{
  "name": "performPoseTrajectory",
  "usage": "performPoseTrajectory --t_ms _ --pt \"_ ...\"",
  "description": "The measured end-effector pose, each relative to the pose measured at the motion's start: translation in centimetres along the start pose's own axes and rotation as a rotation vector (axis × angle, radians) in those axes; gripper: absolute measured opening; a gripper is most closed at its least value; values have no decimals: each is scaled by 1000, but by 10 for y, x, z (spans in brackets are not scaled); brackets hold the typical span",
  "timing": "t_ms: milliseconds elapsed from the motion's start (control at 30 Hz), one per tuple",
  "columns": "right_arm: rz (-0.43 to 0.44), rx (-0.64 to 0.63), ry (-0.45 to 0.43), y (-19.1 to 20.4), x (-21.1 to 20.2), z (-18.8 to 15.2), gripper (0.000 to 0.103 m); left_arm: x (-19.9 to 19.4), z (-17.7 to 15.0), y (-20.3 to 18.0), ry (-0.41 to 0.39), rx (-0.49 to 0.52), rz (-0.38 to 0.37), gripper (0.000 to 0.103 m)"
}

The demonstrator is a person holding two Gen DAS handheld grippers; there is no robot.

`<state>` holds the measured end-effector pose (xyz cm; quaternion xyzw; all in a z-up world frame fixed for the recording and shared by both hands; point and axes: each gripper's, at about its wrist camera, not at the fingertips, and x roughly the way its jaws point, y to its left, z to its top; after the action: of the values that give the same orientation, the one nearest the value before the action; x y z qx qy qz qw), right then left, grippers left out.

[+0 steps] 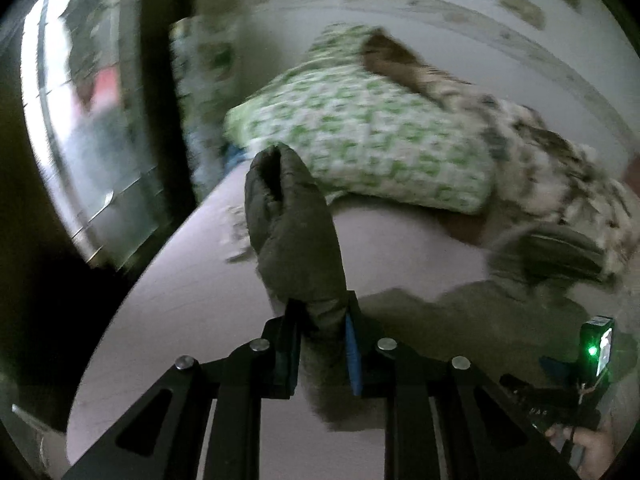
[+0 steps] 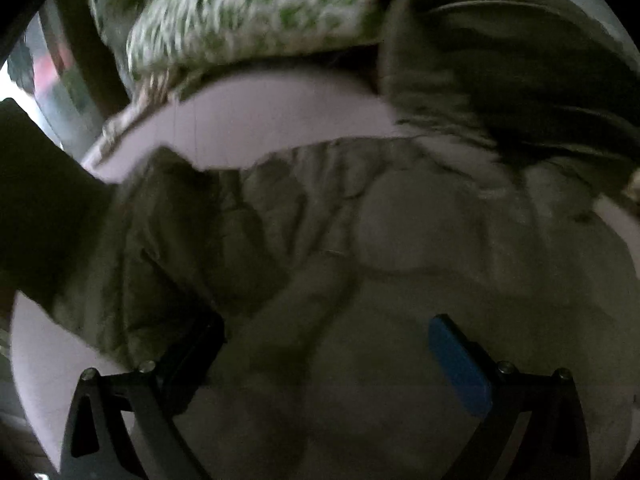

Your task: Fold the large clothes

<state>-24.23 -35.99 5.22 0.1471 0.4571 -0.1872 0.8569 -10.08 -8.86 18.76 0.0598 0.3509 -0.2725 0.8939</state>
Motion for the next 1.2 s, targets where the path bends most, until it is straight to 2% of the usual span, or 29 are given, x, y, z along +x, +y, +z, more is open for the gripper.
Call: performPoseTrajectory --t_ms 100,200,433,600,800,833,867,900,967,1100,1200 --pt "-22 11 -7 -32 -24 -18 103 -9 4 -51 -1 65 -76 17" --pt "-61 51 -10 -71 -47 -41 103 -10 -1 -98 6 129 -119 17" --pt "-134 198 1 -164 -80 -87 103 14 -39 -219 74 242 -226 17" --pt "-164 278 -11 -214 -95 -108 103 30 -69 -284 131 275 -307 17" --pt "-197 337 -30 -251 -106 -128 103 59 -103 -344 227 294 -365 18" --pt "-201 346 -33 -256 -107 -132 103 64 -110 -351 249 297 -368 20" --pt "-207 360 -32 -262 -108 -134 103 68 -115 -356 269 296 -375 28" --pt "-213 371 -31 -267 -109 -137 103 72 -119 -360 297 287 -396 48" --pt "-225 397 -30 -278 -110 -141 103 74 -126 -359 355 237 -466 71" --pt "-210 416 -38 -285 -106 -138 103 52 -126 -345 369 200 -499 71" --pt "-191 411 -52 -280 -105 -135 103 25 -118 -321 330 194 -520 72"
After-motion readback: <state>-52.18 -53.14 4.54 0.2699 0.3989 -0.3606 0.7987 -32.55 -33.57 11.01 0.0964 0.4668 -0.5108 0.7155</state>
